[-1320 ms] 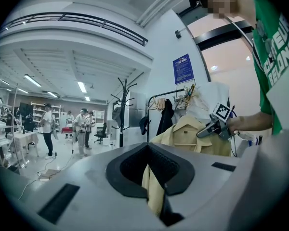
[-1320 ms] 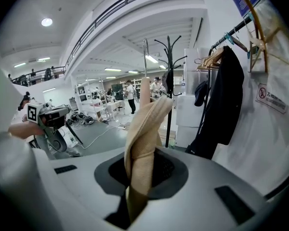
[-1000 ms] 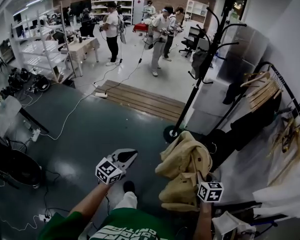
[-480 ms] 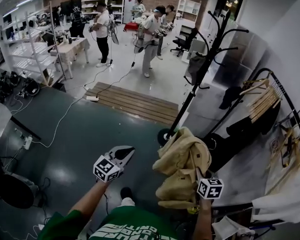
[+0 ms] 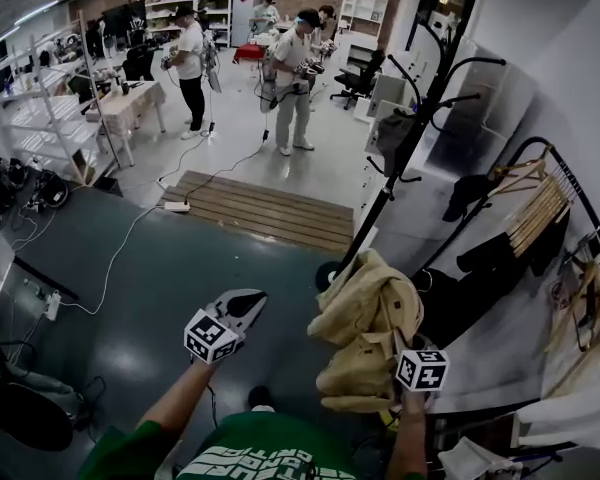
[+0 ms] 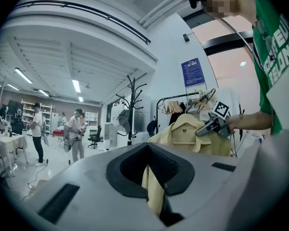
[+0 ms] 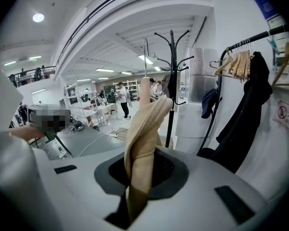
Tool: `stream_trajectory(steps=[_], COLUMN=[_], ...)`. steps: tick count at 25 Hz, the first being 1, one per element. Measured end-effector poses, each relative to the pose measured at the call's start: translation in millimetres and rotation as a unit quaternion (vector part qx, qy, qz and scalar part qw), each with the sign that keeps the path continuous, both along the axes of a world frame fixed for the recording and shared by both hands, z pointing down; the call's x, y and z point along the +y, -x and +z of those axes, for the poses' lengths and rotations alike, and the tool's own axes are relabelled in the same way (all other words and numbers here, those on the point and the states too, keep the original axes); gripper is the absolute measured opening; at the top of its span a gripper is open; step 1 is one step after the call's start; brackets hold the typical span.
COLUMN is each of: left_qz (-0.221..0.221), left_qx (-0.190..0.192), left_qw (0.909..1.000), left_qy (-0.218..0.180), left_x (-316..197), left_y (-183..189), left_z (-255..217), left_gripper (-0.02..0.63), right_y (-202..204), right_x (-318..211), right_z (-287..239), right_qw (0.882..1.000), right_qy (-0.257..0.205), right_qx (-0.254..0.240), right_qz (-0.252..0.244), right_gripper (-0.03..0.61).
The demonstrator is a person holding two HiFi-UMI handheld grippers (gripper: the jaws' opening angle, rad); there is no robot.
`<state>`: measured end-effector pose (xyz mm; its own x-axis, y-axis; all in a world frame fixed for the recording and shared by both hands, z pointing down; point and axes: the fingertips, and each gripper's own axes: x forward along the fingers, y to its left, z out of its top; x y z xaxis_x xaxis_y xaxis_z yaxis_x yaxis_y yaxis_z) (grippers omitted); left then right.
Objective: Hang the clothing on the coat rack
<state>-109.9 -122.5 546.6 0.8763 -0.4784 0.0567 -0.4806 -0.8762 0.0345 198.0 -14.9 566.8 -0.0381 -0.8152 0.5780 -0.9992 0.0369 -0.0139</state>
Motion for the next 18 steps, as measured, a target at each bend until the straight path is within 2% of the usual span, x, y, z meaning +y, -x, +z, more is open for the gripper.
stream_trajectory(steps=[8, 18], left_qz=[-0.002, 0.009], left_qx=[0.001, 0.001], left_qw=[1.0, 0.9999], left_qy=[0.004, 0.011], left_x=[-40.7, -51.0], left_y=[30.2, 25.0], left_z=[4.1, 15.0], left_gripper=[0.003, 0.003], right_y=[17.9, 21.9], right_x=[-40.2, -70.2], right_z=[-4.0, -16.4], right_qw=[1.0, 1.0], right_qy=[-0.003, -0.006], right_qx=[0.0, 0.011], right_qz=[0.008, -0.004], right_gripper=[0.044, 0.044])
